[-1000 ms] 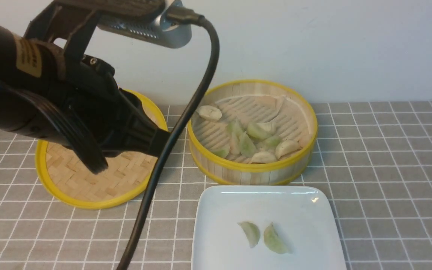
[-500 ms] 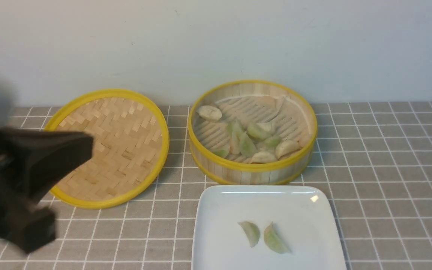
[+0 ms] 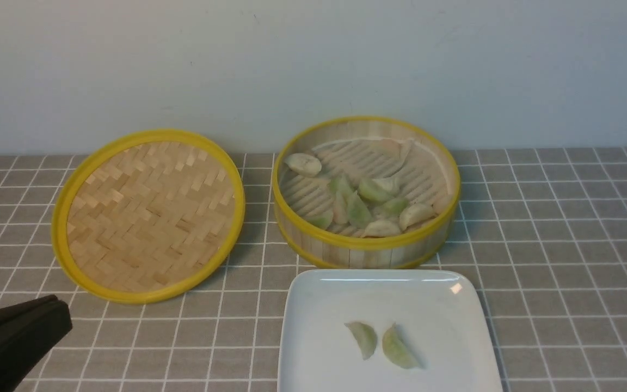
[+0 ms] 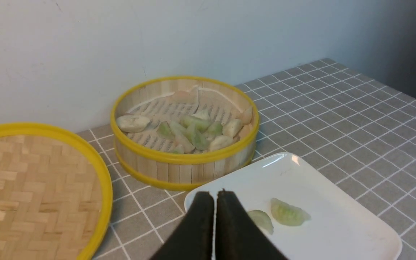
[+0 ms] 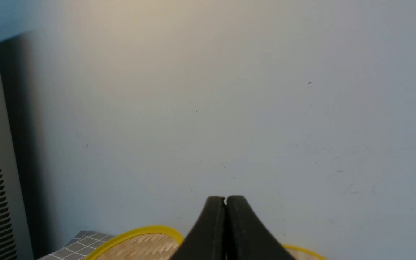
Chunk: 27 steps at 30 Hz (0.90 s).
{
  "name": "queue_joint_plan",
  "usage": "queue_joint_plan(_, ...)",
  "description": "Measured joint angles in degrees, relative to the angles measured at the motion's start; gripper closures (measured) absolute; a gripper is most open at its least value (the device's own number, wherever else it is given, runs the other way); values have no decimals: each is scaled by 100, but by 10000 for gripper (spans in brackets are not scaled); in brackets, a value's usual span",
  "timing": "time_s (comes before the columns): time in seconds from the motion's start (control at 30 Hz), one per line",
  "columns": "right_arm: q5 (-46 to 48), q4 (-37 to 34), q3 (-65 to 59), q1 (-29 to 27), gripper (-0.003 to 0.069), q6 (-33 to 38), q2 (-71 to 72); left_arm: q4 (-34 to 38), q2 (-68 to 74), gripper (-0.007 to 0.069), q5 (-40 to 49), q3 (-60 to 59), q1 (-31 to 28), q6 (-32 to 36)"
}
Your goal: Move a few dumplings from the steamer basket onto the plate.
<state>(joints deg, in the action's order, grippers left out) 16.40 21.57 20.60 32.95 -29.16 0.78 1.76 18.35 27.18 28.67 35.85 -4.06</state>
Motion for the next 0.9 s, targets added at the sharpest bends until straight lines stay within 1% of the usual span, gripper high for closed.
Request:
queue_joint_plan(0.17,2,0,0,0,672,0,0,-241,-16,629,0,-4,-9,66)
queue_joint_plan(0.23,2,0,0,0,672,0,0,-356,-118,629,-24,-53,-215,71)
queue_joint_plan(0.37,2,0,0,0,672,0,0,-421,-626,629,-156,-492,-1255,122)
queue_joint_plan(0.43,2,0,0,0,672,0,0,-409,-1033,629,-283,-905,-1941,228)
queue_joint_plan(0.47,2,0,0,0,672,0,0,-402,-1115,629,-315,-994,-2072,259)
queue_joint_plan(0.5,2,0,0,0,672,0,0,-333,-1423,629,-430,-1374,-2561,406)
queue_joint_plan(0.57,2,0,0,0,672,0,0,-176,-1760,629,-558,-1887,-3030,542)
queue_joint_plan(0.6,2,0,0,0,672,0,0,-176,-1782,629,-558,-1887,-3059,542)
queue_joint_plan(0.63,2,0,0,0,672,0,0,-103,-1870,629,-621,-2263,-3210,588)
queue_joint_plan(0.7,2,0,0,0,672,0,0,-92,-1899,629,-672,-2573,-3257,608)
queue_joint_plan(0.8,28,0,0,0,672,0,0,-80,-1899,629,-678,-2948,-3217,611)
queue_joint_plan(0.9,42,0,0,0,672,0,0,-80,-1899,629,-653,-3025,-3119,611)
